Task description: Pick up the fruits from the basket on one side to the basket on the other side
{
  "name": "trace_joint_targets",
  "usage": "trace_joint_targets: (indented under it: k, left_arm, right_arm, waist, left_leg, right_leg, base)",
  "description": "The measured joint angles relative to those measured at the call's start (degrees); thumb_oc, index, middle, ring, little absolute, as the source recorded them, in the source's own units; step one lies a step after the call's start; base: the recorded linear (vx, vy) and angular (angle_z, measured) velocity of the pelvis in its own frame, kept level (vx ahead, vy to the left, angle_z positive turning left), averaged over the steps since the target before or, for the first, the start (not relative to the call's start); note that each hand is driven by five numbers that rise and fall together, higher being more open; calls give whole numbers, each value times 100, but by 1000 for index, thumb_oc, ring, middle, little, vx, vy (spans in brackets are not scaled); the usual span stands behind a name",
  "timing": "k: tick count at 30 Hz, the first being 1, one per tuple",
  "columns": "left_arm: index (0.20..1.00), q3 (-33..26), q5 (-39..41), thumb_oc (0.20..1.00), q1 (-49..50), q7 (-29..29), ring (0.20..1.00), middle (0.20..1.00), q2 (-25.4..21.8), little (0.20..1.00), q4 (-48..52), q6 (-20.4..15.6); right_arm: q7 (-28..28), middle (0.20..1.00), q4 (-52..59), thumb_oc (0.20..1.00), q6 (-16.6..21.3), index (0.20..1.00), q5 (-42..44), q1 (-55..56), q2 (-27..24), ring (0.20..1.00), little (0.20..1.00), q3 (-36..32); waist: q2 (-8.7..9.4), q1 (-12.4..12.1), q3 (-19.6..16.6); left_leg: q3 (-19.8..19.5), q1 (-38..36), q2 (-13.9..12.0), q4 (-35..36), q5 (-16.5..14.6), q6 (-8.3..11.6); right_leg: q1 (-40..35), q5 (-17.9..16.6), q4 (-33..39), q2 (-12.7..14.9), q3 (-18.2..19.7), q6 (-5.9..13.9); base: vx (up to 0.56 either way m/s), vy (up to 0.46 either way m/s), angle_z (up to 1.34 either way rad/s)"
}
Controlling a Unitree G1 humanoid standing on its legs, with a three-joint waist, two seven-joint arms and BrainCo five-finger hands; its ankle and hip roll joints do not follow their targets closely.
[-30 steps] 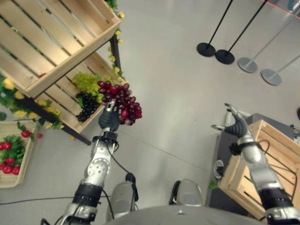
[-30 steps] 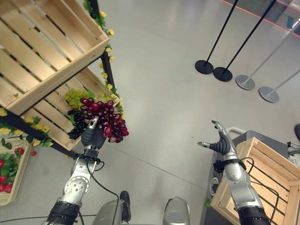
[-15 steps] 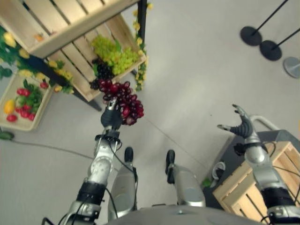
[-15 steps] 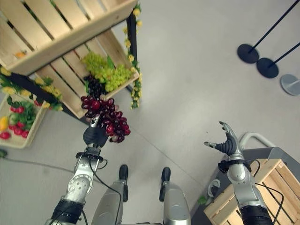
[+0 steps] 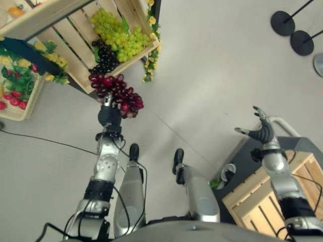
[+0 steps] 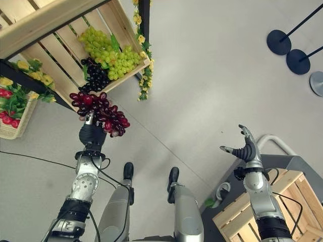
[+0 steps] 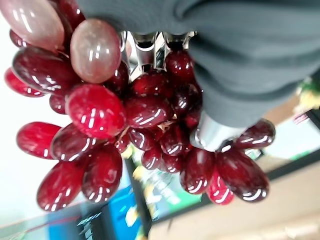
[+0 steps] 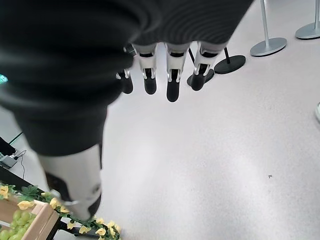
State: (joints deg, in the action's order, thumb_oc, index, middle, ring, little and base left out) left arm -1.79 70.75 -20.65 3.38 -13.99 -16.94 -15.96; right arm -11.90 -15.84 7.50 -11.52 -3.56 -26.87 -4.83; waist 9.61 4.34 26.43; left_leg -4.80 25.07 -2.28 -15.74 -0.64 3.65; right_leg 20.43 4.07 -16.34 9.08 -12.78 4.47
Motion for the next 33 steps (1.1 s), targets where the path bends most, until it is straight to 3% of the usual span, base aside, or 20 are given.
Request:
trace_joint_targets:
  k: [5,8,17,25,33]
  left_arm:
    - [200,-284,-4,200,-1077,461,200,200,-655,200,-720,-236]
    - [200,-402,-5,200,-1399,616,200,200,-889,200,-796,-371]
    - [200,-540,-15,200,-1777,922,200,200,-1598,200,-930,-690]
    - [200,-467,-33,200,-2081,1146,200,200,-2078,200,-1203,-699]
    - [200,-459,-255,200,-2439,1337,200,200,-2888,200,-1692,-721]
  right_arm:
    - [1,1000,6,1000,62,1000,215,-144,173,1000,1000,279]
    - [6,1000,7,1000,86,1000,321,-145,173,1000,1000,381]
    - [59,1000,-6,1000,114,1000,446,-15,158,1000,1000,528]
    - [163,1000,-7,1000,131,1000,550,28,154,1000,1000,591]
    - [185,1000,-9,1000,252,1000,558,125,122,1000,1000,693]
  waist:
    - [429,152,-41]
    - [540,227,-76]
    - [757,272,-240]
    - [828,287,-293]
    - [920,317,-362]
  left_leg:
    - [42,127,-113,-106,-49,64]
    - [53,144,-179,-180,-95,110]
    - [116,250,-361,-321,-195,204]
    - [126,307,-397,-356,-205,217]
    - [134,406,-498,-415,-236,263]
  right_leg:
    - [98,-36,31,-117,65,-46]
    - [101,-52,52,-191,107,-69]
    - [191,-112,119,-389,180,-161]
    - [230,-127,141,-419,197,-178]
    - [304,-171,194,-520,232,-204]
  base:
    - [20,-20,-9]
    - [22,-18,-10]
    - [22,-11,-11]
    - [14,-6,-1]
    - [13,-14,-4]
